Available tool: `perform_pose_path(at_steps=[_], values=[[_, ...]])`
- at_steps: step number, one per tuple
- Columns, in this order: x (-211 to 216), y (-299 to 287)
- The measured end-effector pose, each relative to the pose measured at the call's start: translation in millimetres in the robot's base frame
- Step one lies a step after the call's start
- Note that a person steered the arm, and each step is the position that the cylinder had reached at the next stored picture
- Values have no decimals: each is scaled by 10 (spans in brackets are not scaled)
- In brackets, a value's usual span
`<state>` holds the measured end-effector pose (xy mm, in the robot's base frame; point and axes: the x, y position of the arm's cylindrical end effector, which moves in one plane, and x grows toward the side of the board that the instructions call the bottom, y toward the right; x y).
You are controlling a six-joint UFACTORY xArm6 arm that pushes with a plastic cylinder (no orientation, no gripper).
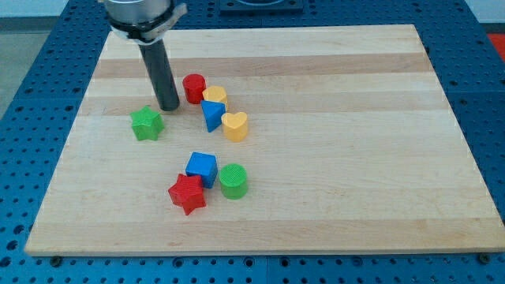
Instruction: Move the red circle above the yellow hexagon
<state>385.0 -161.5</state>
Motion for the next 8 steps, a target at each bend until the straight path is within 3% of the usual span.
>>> perform_pose_path(at_steps=[3,8], values=[[-287,-153],[-191,-111]])
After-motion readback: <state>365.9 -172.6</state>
